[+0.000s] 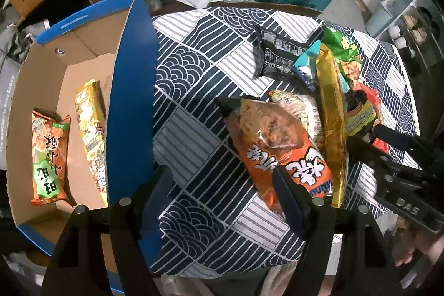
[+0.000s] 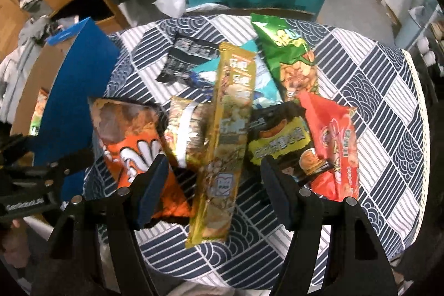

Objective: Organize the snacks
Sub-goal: 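Grasp the orange chip bag with left tool while right tool grasps another gold wafer stick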

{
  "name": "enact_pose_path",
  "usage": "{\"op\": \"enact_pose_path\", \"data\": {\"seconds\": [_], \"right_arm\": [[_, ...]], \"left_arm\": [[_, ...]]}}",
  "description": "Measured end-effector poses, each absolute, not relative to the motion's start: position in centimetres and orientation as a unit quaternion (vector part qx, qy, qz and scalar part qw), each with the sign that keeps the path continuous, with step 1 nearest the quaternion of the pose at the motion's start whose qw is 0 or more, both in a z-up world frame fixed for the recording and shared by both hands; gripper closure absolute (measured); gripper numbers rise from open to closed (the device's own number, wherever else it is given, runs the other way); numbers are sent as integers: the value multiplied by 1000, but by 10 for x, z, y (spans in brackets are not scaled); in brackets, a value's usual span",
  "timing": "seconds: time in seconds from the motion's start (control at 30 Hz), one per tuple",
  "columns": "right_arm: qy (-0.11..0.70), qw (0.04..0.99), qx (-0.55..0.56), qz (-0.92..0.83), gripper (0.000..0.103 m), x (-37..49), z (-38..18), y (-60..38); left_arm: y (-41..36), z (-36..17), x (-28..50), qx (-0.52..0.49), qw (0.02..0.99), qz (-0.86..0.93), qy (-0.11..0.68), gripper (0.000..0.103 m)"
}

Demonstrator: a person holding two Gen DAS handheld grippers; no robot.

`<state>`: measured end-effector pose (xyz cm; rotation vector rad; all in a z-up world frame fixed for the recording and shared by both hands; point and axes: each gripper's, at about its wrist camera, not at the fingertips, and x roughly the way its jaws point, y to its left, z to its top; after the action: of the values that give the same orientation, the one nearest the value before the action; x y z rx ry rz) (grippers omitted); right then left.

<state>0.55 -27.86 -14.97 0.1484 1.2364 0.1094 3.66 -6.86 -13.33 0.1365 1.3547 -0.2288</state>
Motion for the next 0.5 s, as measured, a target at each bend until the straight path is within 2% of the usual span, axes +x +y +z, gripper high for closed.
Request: {"op": "enact_pose_path", "data": {"seconds": [0.4,0.47,0.5], "right_arm": [[603,794,59,48,35,27,-190,-274],[608,789,59,59,41,30,-198,-272],[612,786,58,65,51,30,-202,-271]], "left_arm": [[-91,-142,44,56,760,-106,639,24],[-94,-146,45,50,753,-109,647,24],[-95,-147,45,48,750,-109,650,24]]}}
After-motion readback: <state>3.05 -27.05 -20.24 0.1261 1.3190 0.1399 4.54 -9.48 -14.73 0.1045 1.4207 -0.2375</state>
